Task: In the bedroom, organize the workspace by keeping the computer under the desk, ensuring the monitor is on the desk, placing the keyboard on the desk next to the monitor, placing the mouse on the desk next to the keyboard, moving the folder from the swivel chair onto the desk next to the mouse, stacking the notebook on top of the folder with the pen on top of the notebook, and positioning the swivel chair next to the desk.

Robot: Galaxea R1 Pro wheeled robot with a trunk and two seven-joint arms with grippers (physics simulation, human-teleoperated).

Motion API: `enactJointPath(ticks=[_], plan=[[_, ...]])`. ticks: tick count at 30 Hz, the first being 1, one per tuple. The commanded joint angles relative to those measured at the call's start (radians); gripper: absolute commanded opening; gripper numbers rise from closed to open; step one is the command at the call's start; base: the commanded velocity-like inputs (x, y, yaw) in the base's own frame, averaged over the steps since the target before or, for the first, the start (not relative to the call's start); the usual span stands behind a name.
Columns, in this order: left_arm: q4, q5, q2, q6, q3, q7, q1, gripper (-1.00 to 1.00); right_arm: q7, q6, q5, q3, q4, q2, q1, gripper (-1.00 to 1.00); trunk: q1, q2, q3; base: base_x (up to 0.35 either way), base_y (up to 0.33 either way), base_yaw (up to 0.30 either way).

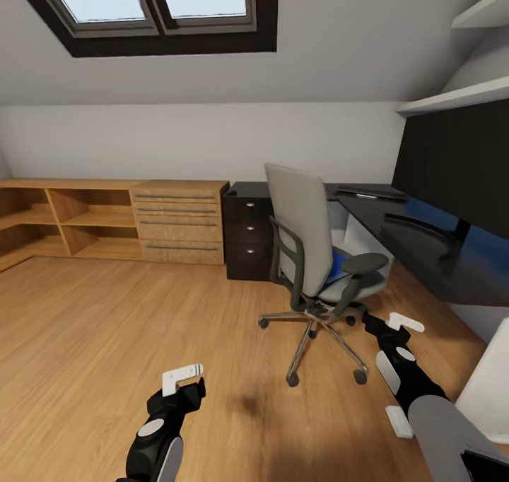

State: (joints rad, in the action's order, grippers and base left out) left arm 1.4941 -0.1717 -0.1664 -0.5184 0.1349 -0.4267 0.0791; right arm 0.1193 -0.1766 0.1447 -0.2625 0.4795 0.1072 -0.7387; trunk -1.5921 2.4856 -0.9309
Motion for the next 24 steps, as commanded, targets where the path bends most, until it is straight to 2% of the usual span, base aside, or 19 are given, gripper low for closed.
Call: enactJointPath(ticks=[1, 7, 14, 18, 24], plan=[[-0.001, -0.01, 0.001, -0.002, 0.002, -0.009, 0.001, 1.0, 0.0, -0.005, 0.01, 0.002, -0.001, 0.0, -0.001, 1.0, 0.0, 0.0, -0.001, 0.293, 0.0, 0.0], [-0.003, -0.009, 0.001, -0.003, 0.002, -0.01, 0.001, 1.0, 0.0, -0.007, 0.01, 0.002, -0.001, 0.0, -0.001, 1.0, 0.0, 0.0, -0.001, 0.311, -0.001, 0.0], [-0.012, -0.009, 0.001, -0.003, 0.002, -0.011, 0.001, 1.0, 0.002, -0.009, 0.011, 0.003, -0.001, -0.003, 0.0, 1.0, 0.0, 0.0, -0.001, 0.065, -0.013, 0.0], [-0.033, -0.008, 0.001, -0.003, 0.002, -0.009, 0.001, 1.0, 0.002, -0.009, 0.012, 0.003, -0.001, -0.004, 0.0, 1.0, 0.0, 0.0, -0.001, 0.232, -0.001, 0.0], [-0.046, -0.008, 0.001, -0.003, 0.015, -0.01, 0.001, 1.0, 0.002, -0.009, 0.013, 0.003, -0.001, -0.005, 0.0, 1.0, 0.0, 0.0, -0.001, 0.055, 0.0, 0.024]])
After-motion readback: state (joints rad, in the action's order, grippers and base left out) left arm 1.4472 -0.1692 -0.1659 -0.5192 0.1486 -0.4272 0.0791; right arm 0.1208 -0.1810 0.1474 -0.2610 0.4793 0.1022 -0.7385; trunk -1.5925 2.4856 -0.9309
